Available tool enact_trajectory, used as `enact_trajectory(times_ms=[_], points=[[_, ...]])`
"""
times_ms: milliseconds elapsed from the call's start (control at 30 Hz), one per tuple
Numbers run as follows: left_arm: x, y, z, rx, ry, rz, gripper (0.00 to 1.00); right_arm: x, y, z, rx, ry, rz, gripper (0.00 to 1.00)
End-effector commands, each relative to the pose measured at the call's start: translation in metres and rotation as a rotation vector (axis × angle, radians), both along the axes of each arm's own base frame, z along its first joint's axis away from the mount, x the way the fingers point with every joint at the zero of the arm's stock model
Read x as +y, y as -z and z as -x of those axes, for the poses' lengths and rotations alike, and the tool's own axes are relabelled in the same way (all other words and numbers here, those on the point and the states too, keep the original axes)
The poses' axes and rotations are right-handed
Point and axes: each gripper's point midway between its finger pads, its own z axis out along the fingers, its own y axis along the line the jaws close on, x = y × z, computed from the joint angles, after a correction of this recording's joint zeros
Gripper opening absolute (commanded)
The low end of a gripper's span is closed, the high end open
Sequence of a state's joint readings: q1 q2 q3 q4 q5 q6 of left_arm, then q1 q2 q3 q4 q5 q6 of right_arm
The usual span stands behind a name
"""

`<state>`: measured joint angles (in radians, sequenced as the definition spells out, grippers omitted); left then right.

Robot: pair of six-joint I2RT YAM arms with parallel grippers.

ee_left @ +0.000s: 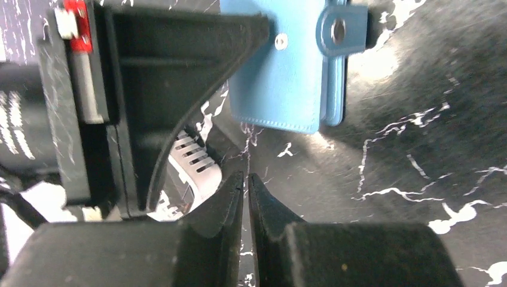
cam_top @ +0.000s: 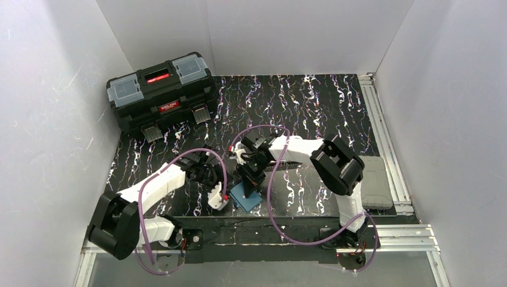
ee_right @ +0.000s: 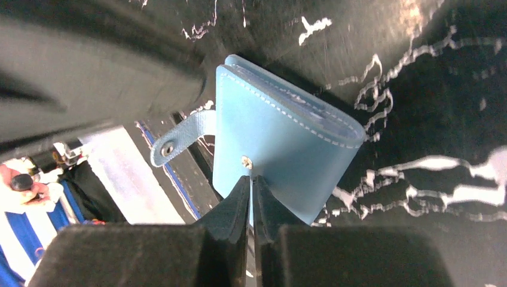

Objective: Put the credit cards into the card holder
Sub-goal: Close the card holder at the center of the board.

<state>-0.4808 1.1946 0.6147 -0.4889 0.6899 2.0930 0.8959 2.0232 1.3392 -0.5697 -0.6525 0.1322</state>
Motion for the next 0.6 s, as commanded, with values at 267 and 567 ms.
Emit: enact_trajectory(times_ms=[267, 567], points=[[-0.012, 0.026, 0.008, 0.065, 0.165, -0.016, 0.12, -0.017, -0.036, -0.014, -0.123, 0.079, -0.075, 0.18], [0.004, 0.017, -0.023, -0.031, 0.037, -0.08, 0.09, -0.021, -0.037, -0.008, -0.1, 0.068, -0.076, 0.18]])
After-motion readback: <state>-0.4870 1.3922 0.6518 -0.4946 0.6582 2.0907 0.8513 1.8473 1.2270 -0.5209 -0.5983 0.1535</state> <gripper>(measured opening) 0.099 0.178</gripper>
